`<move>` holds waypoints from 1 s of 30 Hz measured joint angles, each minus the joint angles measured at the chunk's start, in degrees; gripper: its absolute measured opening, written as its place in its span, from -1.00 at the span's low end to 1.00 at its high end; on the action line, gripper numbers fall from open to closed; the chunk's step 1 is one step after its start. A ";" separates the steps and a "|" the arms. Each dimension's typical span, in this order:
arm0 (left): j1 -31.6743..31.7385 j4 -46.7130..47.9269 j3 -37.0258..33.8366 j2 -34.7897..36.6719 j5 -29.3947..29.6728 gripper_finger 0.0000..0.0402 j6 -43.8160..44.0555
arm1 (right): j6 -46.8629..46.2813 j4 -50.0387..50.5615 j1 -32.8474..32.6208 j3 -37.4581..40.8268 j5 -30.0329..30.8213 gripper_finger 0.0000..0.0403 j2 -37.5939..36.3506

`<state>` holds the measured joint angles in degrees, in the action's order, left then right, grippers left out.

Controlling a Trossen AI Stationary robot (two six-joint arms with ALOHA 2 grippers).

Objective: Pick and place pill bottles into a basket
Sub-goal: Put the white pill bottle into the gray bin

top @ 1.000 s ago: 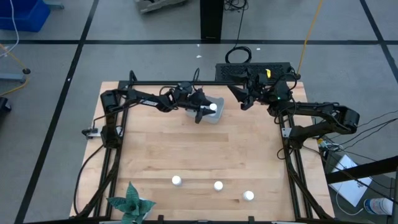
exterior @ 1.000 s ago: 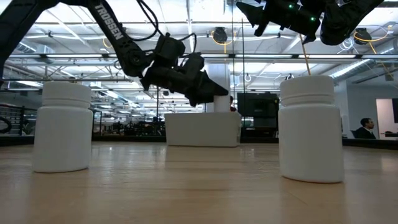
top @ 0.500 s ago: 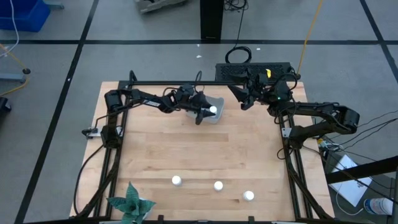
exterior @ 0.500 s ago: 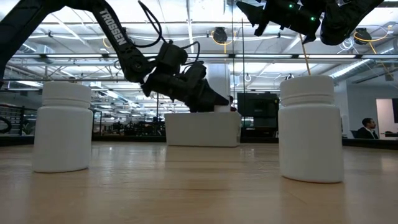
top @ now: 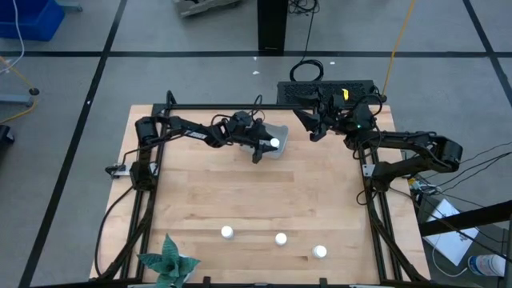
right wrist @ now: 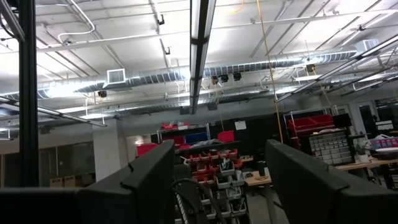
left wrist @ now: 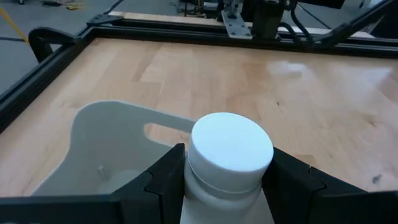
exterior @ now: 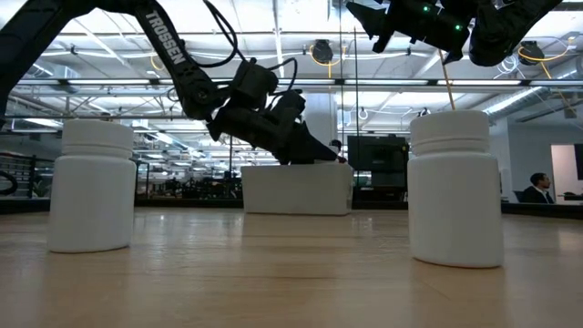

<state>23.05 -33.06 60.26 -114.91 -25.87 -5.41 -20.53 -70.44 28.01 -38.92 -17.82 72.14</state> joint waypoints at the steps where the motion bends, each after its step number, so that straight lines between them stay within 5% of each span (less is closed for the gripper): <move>1: 0.02 -0.05 0.01 0.00 0.00 -0.11 0.11 | 0.00 0.00 0.00 0.00 0.00 0.20 0.00; 30: -0.47 -6.29 0.05 -3.34 -0.67 -0.01 5.74 | 0.00 -0.01 0.01 0.00 0.00 0.20 0.00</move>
<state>22.58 -39.35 60.31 -118.26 -26.54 0.33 -20.53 -70.44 28.02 -38.92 -17.82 72.14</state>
